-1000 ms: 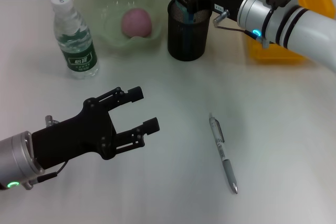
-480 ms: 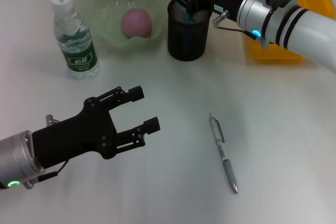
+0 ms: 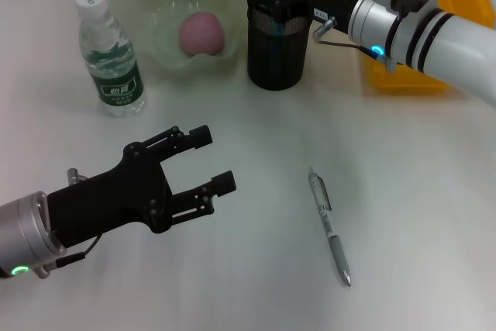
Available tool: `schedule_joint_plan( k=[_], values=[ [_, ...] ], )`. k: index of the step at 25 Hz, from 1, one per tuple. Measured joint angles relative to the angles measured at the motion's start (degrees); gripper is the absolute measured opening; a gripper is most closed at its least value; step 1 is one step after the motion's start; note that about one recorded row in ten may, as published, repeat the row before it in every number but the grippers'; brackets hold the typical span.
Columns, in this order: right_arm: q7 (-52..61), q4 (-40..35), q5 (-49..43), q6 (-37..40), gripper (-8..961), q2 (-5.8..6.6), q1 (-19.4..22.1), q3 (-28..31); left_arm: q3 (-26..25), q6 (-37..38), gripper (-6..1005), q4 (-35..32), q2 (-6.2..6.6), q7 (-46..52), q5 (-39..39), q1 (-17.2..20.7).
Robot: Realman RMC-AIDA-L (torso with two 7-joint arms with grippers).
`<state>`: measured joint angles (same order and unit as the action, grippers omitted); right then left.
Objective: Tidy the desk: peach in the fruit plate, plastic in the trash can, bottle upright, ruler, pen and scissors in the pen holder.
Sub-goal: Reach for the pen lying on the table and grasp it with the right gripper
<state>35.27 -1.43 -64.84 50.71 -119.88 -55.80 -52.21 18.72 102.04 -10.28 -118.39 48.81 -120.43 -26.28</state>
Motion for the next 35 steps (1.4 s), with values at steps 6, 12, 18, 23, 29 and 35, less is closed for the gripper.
schedule_joint_plan(
  k=[6, 12, 18, 23, 29, 35],
  values=[
    [0.0, -0.1, 0.2, 0.0, 619, 0.0, 0.1, 0.0, 0.0, 0.0, 788, 0.0, 0.0, 0.0, 0.0, 0.0],
    [-0.1, -1.6, 2.5, 7.3, 647, 0.0, 3.0, 0.8, -0.1, 0.0, 789, 0.0, 0.0, 0.0, 0.1, -0.1],
    [4.7, -5.9, 2.9, 21.5, 648, 0.25, 9.4, 0.0, -0.3, 0.0, 789, -0.5, 0.09, 0.1, 0.2, -0.4],
    [13.2, -13.4, 2.5, 32.9, 648, 0.67, 16.5, -5.3, 0.6, 0.0, 790, -2.1, 0.09, 0.1, -0.2, -0.9],
    [30.0, -26.8, -3.4, 37.8, 647, 1.62, 24.4, -9.7, 2.2, 0.3, 790, -4.4, 0.17, 0.1, -0.3, -1.2],
    [52.7, -33.9, -24.4, 44.2, 646, 5.07, 24.2, -6.2, 4.0, 2.4, 791, -7.4, 0.19, 0.2, -0.3, -1.0]
  ],
)
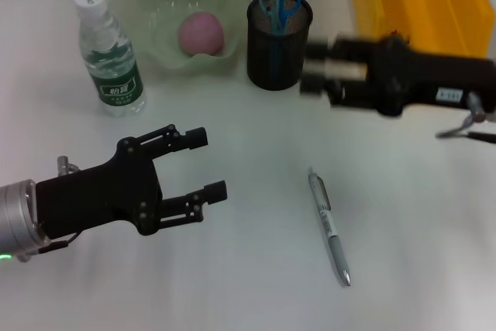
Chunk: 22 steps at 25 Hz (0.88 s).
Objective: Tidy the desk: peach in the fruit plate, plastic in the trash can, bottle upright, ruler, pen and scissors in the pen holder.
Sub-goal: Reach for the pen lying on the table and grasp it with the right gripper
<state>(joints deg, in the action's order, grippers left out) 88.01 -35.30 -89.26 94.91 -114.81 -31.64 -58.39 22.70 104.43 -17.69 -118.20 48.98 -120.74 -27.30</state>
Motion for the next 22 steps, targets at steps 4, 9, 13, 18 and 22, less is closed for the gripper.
schedule_joint_plan(
  k=[4, 9, 13, 18, 22],
  values=[
    [10.4, -2.9, -12.9, -0.2, 645, 0.7, -2.1, 2.2, 1.6, -0.2, 791, -0.8, 0.04, 0.3, 0.0, -0.1],
    [25.3, -5.9, -27.6, 1.8, 644, 1.37, -6.9, 2.0, 2.9, -0.9, 791, -1.7, 0.15, 1.5, 0.0, -0.1],
    [35.8, -8.3, -38.3, 3.9, 643, 0.86, -11.8, 1.6, 2.9, -1.8, 792, -1.8, 0.05, 1.6, 0.0, -0.1],
    [46.3, -12.9, -48.6, 5.2, 643, -0.89, -16.1, -3.2, 2.9, -3.9, 792, -1.1, -0.27, 0.2, 0.0, -0.5],
    [51.1, -16.1, -54.7, 5.4, 643, -2.73, -19.0, -9.0, 2.9, -5.1, 792, -0.3, -0.45, -0.5, 0.0, -0.8]
  ],
)
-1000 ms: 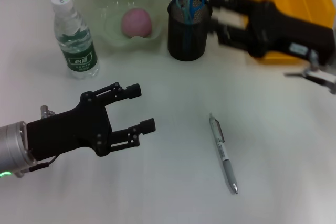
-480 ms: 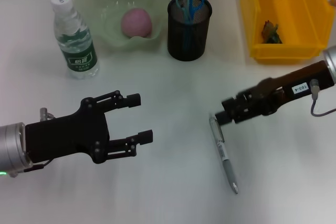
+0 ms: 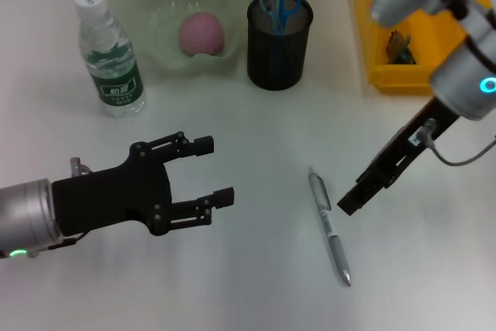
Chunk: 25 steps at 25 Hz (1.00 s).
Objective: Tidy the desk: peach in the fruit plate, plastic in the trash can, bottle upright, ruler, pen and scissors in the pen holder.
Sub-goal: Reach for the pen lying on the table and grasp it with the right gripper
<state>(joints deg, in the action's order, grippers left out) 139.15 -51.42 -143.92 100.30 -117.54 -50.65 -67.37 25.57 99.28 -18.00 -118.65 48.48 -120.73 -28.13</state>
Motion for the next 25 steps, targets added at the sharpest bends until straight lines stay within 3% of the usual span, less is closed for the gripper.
schedule_joint_plan(
  k=[3, 13, 25],
  values=[
    [2.1, -1.7, -4.2, -0.4, 643, -1.51, -1.9, -3.9, 0.0, -2.0, 792, 0.8, -0.03, -0.1, 0.0, -0.4],
    [5.9, -3.8, -2.4, -5.3, 644, -2.22, -2.5, -18.3, 0.6, -4.7, 791, 0.9, 0.01, -0.1, 0.0, 0.4],
    [8.7, -5.7, 0.3, -7.9, 642, -2.31, -2.2, -26.6, 0.2, -5.3, 791, 2.0, 0.0, -0.1, 0.4, 0.8]
  ],
)
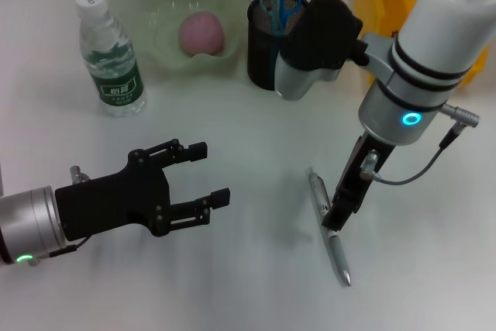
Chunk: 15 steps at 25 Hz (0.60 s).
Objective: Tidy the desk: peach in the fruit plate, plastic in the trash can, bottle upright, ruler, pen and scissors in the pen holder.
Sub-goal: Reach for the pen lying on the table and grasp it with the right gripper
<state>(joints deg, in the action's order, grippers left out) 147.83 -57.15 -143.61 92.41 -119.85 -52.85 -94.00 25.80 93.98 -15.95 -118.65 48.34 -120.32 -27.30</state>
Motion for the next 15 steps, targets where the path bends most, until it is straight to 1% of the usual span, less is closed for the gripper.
schedule_joint_plan(
  k=[6, 15],
  values=[
    [2.8, -0.5, 0.1, -2.4, 640, -0.03, 0.4, -5.4, 0.0, -0.1, 791, 0.2, 0.08, 0.3, 0.0, 0.1],
    [4.1, -0.5, 0.6, -4.2, 638, -0.03, 0.5, -7.9, 0.0, -0.2, 792, 0.1, 0.08, 0.5, 0.0, 0.2]
  ],
)
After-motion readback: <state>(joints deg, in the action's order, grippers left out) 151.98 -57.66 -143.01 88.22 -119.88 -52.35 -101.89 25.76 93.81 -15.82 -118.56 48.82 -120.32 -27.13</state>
